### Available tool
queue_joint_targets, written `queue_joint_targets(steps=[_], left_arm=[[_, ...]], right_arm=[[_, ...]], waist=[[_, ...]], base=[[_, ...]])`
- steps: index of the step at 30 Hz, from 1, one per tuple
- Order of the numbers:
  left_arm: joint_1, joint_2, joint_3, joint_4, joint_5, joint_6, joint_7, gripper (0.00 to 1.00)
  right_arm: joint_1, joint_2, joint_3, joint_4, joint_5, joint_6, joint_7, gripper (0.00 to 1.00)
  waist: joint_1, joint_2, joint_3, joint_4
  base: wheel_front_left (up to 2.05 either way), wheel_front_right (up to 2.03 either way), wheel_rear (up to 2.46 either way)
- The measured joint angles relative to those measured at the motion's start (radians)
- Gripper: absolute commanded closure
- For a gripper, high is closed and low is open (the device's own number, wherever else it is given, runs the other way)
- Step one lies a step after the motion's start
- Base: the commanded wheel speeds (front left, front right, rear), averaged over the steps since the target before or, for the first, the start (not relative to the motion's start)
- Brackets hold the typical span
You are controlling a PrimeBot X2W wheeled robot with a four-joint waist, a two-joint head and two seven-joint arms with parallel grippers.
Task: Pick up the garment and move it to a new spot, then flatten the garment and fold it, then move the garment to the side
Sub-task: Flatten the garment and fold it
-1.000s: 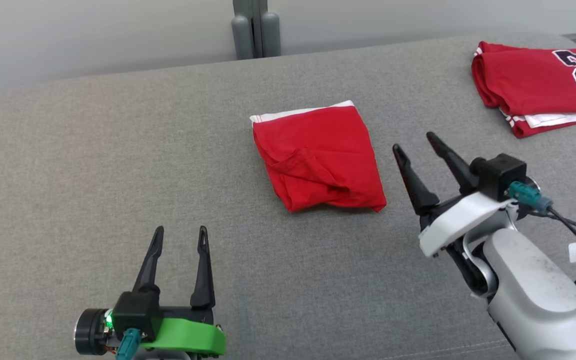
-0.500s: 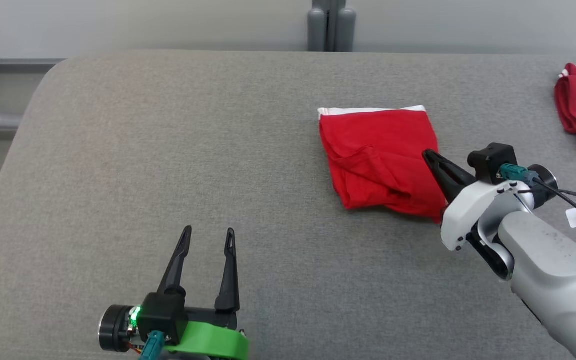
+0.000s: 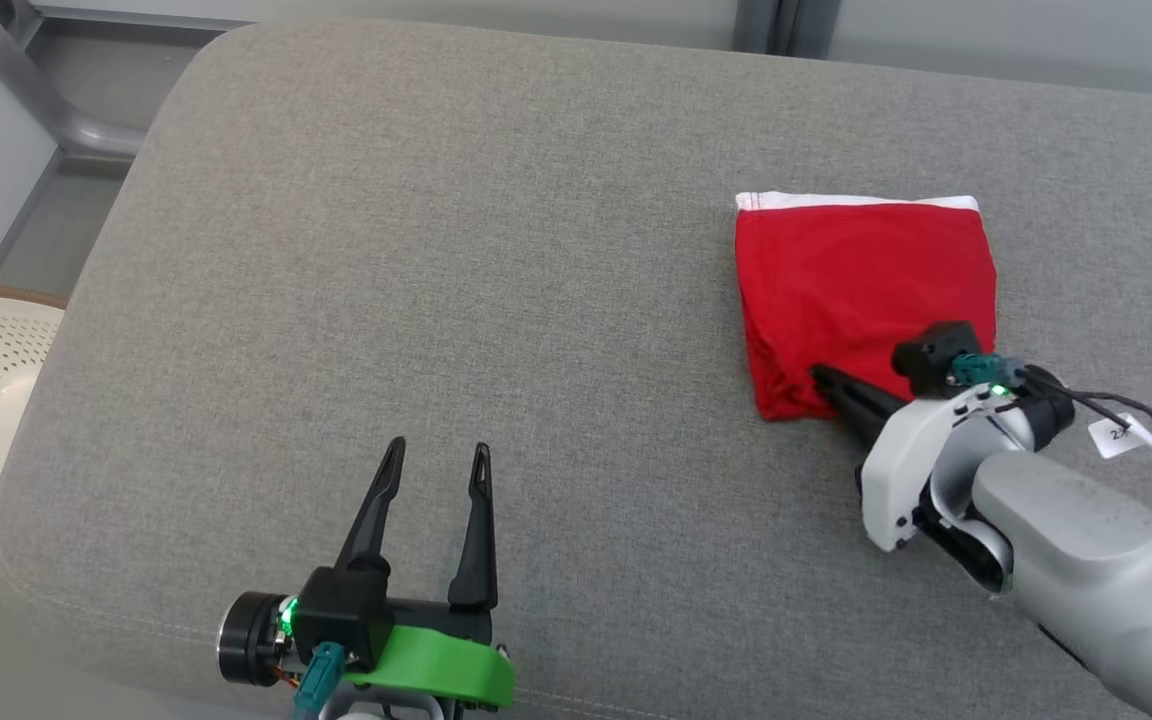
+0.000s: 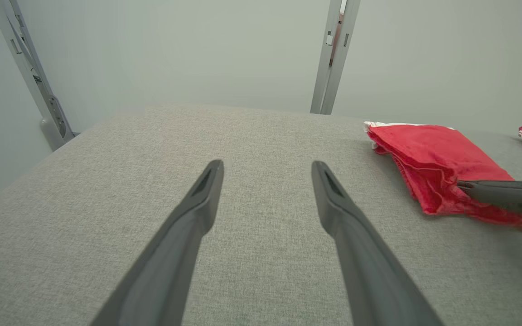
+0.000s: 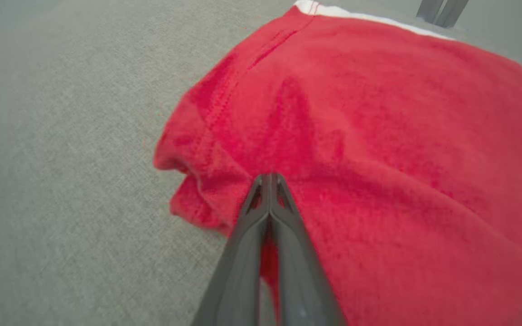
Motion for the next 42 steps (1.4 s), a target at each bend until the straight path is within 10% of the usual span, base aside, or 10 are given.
queue_joint_targets(steps=[12, 14, 15, 16, 31, 42], left_arm=[[0.022, 0.0, 0.055, -0.009, 0.032, -0.002, 0.0, 0.0], [0.036, 0.0, 0.075, -0.027, 0.04, 0.0, 0.0, 0.0], [0.046, 0.0, 0.087, -0.035, 0.044, 0.002, 0.0, 0.0], [0.059, 0.0, 0.097, -0.042, 0.045, 0.005, 0.0, 0.0], [0.203, 0.0, 0.219, -0.098, 0.075, -0.021, 0.0, 0.0], [0.275, 0.0, 0.239, -0.111, 0.121, -0.021, 0.0, 0.0]], right_arm=[[0.03, 0.04, 0.165, -0.213, 0.102, 0.0, -0.038, 1.0], [0.043, 0.056, 0.15, -0.215, 0.106, 0.0, -0.043, 0.53], [0.053, 0.065, 0.111, -0.225, 0.101, 0.0, -0.044, 0.12], [0.062, 0.072, 0.065, -0.239, 0.079, 0.0, -0.046, 0.0], [0.555, 0.18, -0.681, -0.517, -0.452, 0.0, -0.048, 0.0], [0.743, 0.266, -0.798, -0.607, -0.578, 0.0, -0.048, 0.0]], waist=[[0.0, 0.0, -0.055, -0.059], [0.0, 0.0, -0.066, -0.079], [0.0, 0.0, -0.073, -0.09], [0.0, 0.0, -0.079, -0.103], [0.0, 0.0, -0.201, -0.3], [0.0, 0.0, -0.262, -0.32]], base=[[0.0, 0.0, 0.0], [0.0, 0.0, 0.0], [0.0, 0.0, 0.0], [0.0, 0.0, 0.0], [0.0, 0.0, 0.0], [0.0, 0.0, 0.0]])
